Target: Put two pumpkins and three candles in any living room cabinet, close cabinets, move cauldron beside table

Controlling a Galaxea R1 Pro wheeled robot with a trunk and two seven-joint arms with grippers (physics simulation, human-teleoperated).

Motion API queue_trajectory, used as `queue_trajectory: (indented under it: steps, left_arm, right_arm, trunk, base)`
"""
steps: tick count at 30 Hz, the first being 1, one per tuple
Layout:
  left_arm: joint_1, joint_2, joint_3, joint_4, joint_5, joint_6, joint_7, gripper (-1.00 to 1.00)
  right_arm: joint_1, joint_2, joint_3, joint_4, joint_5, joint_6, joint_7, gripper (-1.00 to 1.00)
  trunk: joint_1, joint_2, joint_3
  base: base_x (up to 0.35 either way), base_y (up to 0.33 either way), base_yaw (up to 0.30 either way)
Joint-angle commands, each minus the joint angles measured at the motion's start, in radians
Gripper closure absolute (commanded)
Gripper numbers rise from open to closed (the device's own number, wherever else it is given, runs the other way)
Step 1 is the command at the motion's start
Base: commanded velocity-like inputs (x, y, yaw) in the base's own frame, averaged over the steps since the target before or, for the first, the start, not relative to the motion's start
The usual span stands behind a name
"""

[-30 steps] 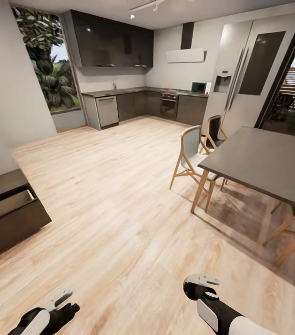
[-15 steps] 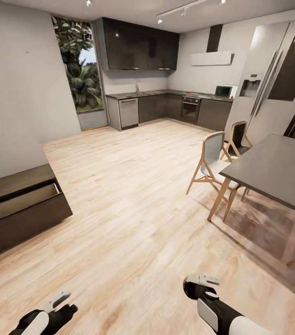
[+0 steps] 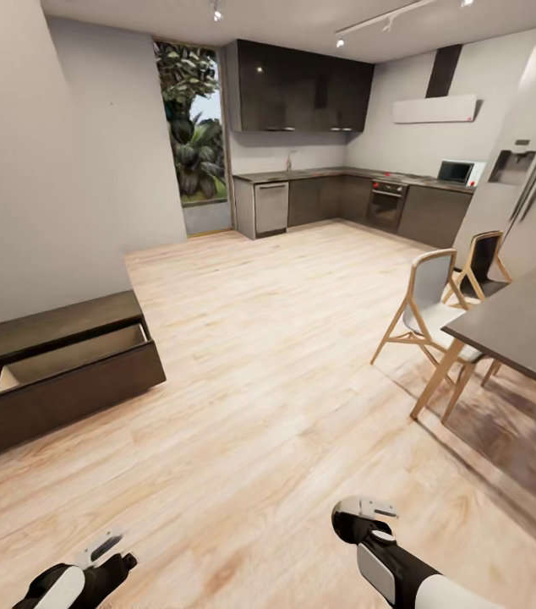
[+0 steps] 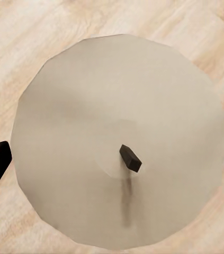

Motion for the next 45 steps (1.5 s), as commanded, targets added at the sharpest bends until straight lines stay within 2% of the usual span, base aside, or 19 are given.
queue_trajectory:
  steps: [1,21,45]
  left_arm:
    - [-0.001,0.001,-0.003,-0.002,0.010,-0.001,0.009,-1.00]
    - [-0.001,0.004,0.005,-0.002,0.010,-0.037,0.009,-1.00]
    - [-0.001,0.008,0.005,-0.002,0.010,-0.038,0.008,-1.00]
  right_arm:
    - [-0.001,0.000,0.008,-0.001,-0.009,-0.004,-0.005,1.00]
    - [-0.001,0.000,0.010,-0.001,-0.010,-0.004,-0.003,1.00]
    - [-0.001,0.000,0.008,-0.001,-0.012,-0.005,-0.003,1.00]
  trunk:
    - [0.000,-0.001,0.000]
    - [0.000,-0.001,0.013]
    - [0.000,-0.001,0.030]
  base:
    - [0.000,0.000,0.279]
    - [0.005,0.008,0.279]
    - [0.176,0.239,0.279]
